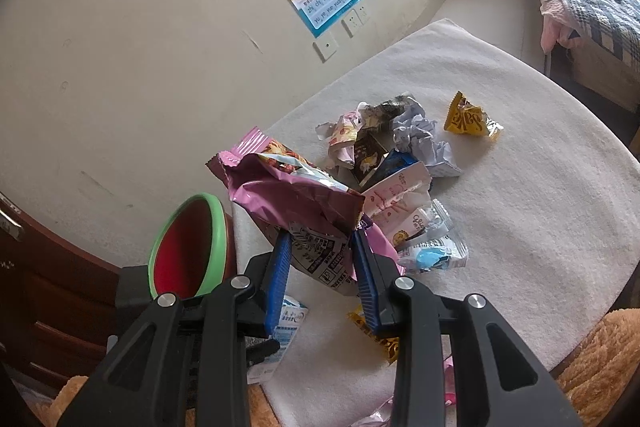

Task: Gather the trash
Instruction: 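Carry the carton and pink wrapper over the red bin and release both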

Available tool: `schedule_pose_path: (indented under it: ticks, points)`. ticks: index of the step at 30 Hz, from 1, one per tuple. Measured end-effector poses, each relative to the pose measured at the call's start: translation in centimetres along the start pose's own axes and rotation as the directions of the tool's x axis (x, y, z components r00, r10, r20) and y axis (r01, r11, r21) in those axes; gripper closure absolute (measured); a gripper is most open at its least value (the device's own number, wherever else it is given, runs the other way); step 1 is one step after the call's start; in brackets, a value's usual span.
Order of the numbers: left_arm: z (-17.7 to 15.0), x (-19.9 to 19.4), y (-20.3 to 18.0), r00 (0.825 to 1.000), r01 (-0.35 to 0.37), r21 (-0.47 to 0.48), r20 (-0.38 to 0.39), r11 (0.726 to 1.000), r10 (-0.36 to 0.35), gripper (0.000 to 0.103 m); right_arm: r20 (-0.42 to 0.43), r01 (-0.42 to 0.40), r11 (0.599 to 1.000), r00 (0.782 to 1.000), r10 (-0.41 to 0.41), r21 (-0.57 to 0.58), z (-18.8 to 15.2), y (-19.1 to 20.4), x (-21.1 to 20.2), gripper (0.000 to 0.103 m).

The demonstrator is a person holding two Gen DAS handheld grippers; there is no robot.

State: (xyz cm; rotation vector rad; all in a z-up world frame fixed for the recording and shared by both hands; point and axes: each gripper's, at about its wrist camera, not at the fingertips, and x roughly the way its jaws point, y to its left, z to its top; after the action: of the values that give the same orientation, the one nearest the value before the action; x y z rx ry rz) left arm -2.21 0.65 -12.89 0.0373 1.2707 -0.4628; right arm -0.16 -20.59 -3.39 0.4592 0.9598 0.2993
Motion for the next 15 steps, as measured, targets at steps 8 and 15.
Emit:
schedule_pose_path:
  ticks: [8, 15]
  points:
    - [1.5, -3.2, 1.8, 0.990, -0.058, -0.054, 0.123, 0.997, 0.064, 0.061, 0.002, -0.010, 1.000, 1.000, 0.010, -0.014, 0.2, 0.7, 0.1, 0.072]
    - [2.6, -7.2, 4.4, 0.954, -0.088, -0.161, 0.269, 0.983, 0.129, 0.061, 0.005, -0.028, 0.997, 1.000, 0.029, -0.068, 1.2, 3.2, 0.6, 0.072]
